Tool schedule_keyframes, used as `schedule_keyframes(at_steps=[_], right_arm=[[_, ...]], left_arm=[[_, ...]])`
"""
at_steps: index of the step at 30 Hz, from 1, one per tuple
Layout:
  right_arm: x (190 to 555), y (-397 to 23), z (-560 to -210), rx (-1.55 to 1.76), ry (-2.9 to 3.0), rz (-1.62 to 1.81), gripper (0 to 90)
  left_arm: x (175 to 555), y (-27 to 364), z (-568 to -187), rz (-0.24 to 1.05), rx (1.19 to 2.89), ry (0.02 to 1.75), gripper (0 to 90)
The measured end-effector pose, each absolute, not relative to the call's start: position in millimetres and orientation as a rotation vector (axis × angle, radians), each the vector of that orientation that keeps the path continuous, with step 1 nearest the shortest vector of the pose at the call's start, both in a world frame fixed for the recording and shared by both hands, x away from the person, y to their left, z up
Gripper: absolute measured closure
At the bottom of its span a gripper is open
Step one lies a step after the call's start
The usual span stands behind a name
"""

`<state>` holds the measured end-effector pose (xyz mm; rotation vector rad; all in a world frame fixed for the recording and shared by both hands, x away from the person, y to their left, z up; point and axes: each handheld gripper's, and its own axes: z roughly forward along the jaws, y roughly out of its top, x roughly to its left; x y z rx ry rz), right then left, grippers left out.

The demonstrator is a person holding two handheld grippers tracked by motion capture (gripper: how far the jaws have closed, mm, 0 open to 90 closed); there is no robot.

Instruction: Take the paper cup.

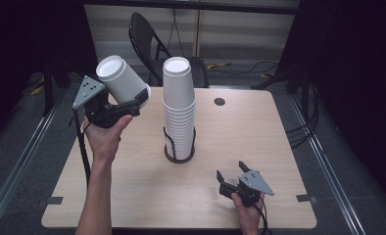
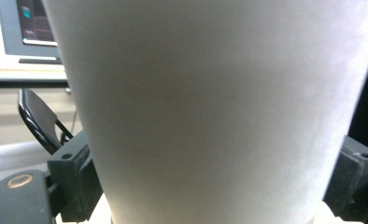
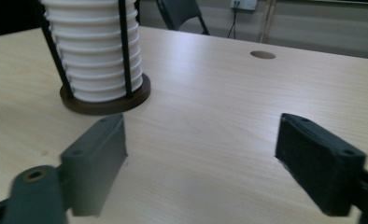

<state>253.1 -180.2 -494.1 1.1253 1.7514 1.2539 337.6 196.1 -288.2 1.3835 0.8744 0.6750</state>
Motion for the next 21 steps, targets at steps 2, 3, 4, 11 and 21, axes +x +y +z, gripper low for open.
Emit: schedule_keyframes(at_steps=[2,3,4,11,21], right_arm=[[254,-175,-494,1.112,1.775,1.214,19.2],[254,-172,-494,1.089,1.8,1.208,19.4],[254,-172,-494,1.089,1.8,1.208,19.4],[252,-153,-494,1.038,1.857,1.224,21.5],[246,-121,-494,0.937,1.902,1.295,25.3]], left_arm=[[335,195,-292,0.666,1.393,0.872,11.4],[332,193,-298,0.669,1.402,0.876,11.4],[332,193,-298,0.669,1.402,0.876,11.3],[321,186,-329,0.631,1.471,0.885,11.3],[302,180,-359,0.576,1.491,0.918,11.3]])
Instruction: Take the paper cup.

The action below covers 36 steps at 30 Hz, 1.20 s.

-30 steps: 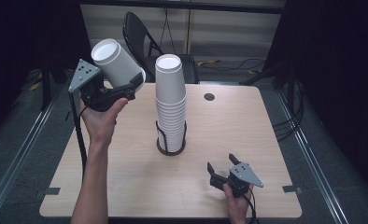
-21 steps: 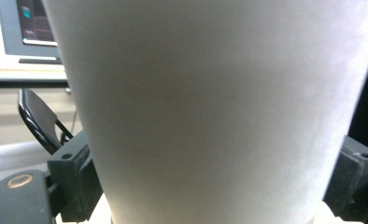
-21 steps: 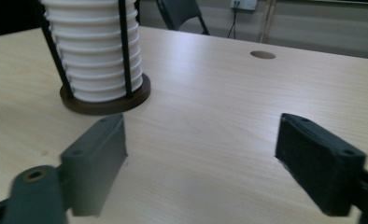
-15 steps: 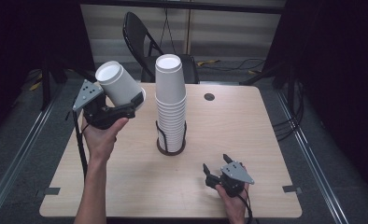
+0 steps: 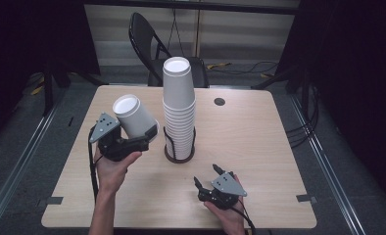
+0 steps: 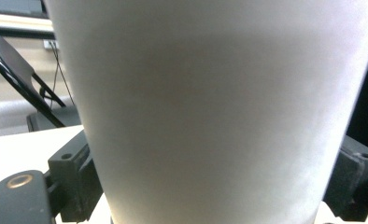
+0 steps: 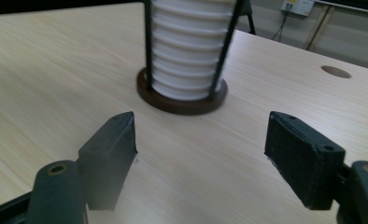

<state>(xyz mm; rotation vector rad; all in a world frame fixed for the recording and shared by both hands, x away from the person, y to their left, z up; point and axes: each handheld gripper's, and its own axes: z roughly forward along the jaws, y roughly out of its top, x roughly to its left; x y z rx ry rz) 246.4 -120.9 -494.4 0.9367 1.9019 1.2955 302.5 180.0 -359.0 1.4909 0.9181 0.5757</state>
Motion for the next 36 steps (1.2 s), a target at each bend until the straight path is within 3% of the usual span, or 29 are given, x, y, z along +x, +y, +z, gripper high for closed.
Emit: schedule_keyframes(at_steps=[19,30,36], right_arm=[[246,-93,-486,0.814,1.899,1.559,36.3],[243,-82,-484,0.722,1.846,1.674,43.1],[240,-81,-483,0.688,1.807,1.711,46.2]], left_arm=[[275,161,-402,0.408,1.5,0.932,11.1],[267,157,-429,0.183,1.436,0.966,11.1],[267,153,-437,0.123,1.429,0.994,11.1]])
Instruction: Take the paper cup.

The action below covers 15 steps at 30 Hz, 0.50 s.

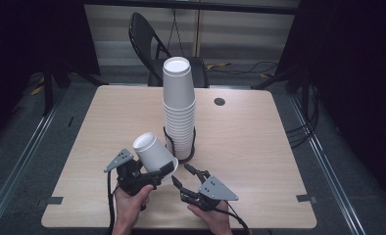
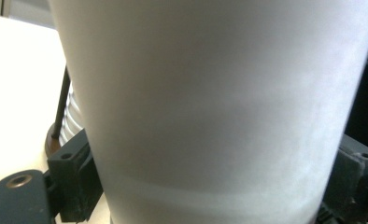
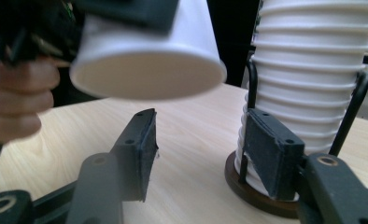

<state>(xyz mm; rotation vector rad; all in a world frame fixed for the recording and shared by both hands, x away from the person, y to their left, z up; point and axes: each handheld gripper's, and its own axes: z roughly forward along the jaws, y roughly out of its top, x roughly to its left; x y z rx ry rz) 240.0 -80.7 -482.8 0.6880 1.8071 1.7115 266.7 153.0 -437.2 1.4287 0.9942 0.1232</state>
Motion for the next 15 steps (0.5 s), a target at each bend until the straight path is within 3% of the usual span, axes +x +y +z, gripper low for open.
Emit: schedule_keyframes(at_steps=[15], right_arm=[[238,-86,-486,0.706,1.655,1.701,55.6]], left_arm=[[279,130,-452,-0.16,1.429,1.031,11.2]])
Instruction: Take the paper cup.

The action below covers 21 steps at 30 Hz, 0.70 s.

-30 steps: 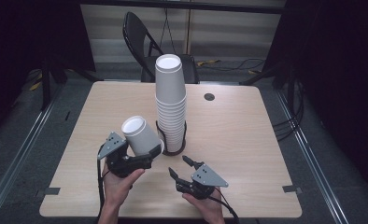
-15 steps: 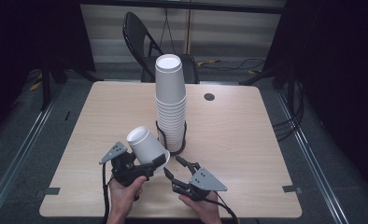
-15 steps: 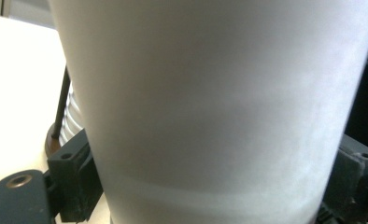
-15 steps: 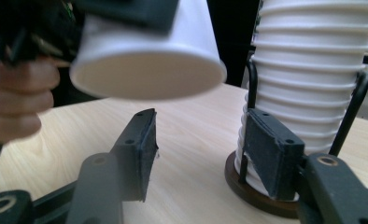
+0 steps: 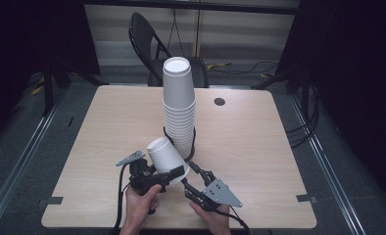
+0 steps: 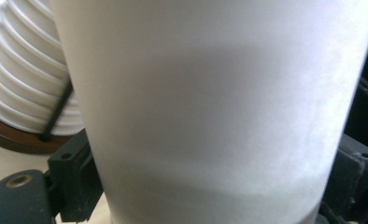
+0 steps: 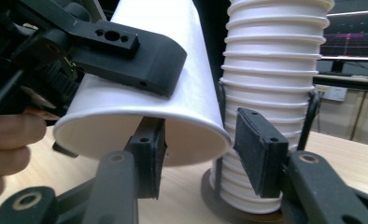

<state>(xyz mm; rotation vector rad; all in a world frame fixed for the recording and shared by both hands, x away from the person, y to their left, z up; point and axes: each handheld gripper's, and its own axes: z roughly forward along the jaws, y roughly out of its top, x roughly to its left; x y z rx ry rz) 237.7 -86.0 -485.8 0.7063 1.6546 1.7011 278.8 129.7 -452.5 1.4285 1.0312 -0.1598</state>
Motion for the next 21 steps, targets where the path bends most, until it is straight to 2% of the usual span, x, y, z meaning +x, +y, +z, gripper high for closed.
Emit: schedule_keyframes(at_steps=[6,12,21], right_arm=[[242,-87,-490,0.706,1.615,1.674,58.7],[245,-88,-490,0.698,1.595,1.657,63.5],[249,-88,-489,0.695,1.571,1.669,76.1]], left_arm=[[280,119,-456,-0.259,1.426,1.025,11.2],[278,115,-455,-0.282,1.438,1.024,11.2],[277,110,-457,-0.299,1.464,0.996,10.2]])
